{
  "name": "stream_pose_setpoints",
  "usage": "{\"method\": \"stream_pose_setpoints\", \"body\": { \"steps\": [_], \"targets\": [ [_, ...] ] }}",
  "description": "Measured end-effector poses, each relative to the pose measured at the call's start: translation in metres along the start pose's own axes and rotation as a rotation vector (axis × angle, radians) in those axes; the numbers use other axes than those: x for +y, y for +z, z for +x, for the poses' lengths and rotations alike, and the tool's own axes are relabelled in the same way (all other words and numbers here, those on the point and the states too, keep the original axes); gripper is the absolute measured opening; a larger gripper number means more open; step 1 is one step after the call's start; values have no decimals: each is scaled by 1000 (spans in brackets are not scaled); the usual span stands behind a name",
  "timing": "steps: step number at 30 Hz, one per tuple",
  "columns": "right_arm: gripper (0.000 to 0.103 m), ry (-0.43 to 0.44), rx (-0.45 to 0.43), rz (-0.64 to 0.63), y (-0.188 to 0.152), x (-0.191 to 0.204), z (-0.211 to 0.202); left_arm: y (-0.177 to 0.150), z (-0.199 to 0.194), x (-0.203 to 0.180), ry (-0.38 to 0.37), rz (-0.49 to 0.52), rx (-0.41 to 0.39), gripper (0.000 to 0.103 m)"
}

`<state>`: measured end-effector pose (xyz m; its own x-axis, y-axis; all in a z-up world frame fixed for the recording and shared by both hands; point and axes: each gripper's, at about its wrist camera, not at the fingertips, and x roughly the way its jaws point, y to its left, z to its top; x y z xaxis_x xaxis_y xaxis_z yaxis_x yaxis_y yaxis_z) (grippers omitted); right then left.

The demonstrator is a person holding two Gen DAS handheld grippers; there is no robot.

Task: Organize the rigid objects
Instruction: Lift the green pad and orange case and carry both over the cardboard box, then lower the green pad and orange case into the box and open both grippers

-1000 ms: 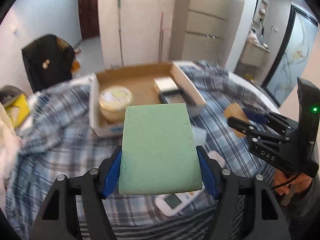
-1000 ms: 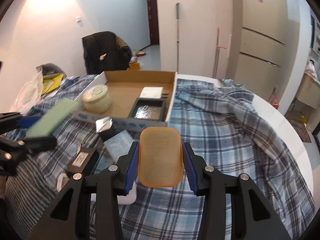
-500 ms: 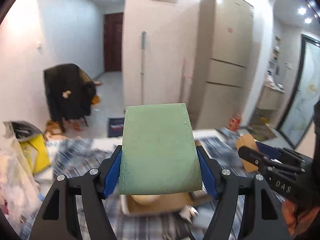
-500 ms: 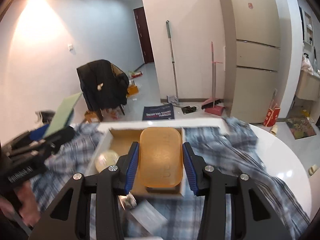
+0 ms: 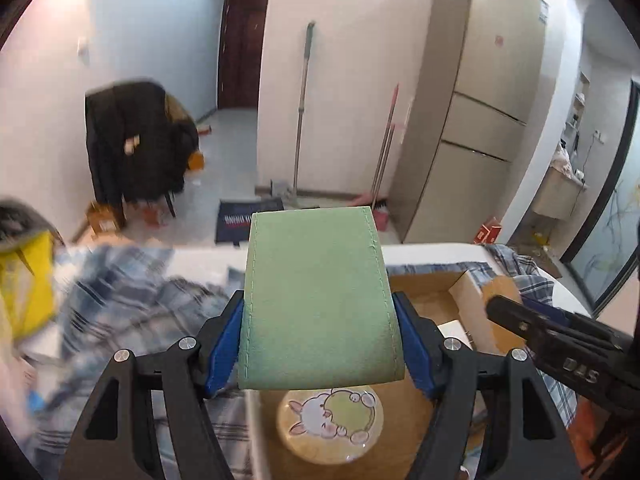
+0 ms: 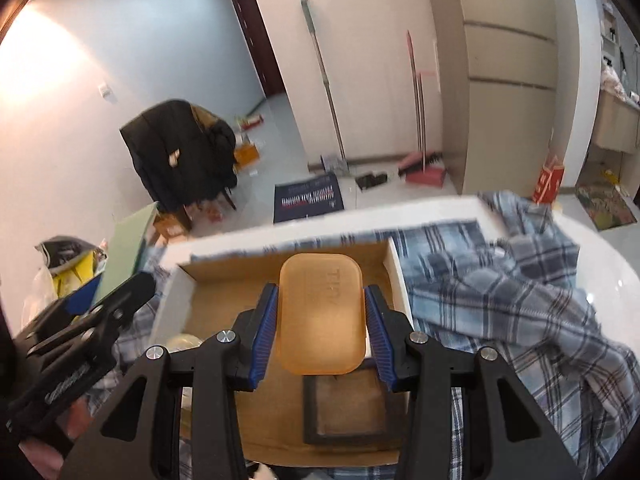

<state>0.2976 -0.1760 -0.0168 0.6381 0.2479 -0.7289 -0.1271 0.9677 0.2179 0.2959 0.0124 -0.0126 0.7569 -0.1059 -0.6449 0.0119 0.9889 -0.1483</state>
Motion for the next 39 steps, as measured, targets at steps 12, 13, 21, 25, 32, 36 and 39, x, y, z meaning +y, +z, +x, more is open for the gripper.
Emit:
{"method": "stream_pose_setpoints", "body": {
  "steps": [12,13,21,25,32,36,39],
  "targets": [
    [42,-20,-3,-30,2,3,-3,-26,48,2,55,-15,95,72],
    [42,-14,-2,-25,2,2,-3,-26,48,2,58,-8,99,72],
    [42,-5,10,-12,3,-1,-3,-38,47,-12,70,43,137,71],
    [42,-2,13,-16,3,-1,-2,-35,47,-9,49,37,138,71],
    [42,7,12,-19,3,1,-4,-26,30,-2,23,3,65,77],
    [42,11,13,-11,3,-2,-3,-16,3,8,0,-37,-55,87],
    [42,25,29,-16,1,0,1,-9,-12,11,11,-48,-106,87]
  ]
}}
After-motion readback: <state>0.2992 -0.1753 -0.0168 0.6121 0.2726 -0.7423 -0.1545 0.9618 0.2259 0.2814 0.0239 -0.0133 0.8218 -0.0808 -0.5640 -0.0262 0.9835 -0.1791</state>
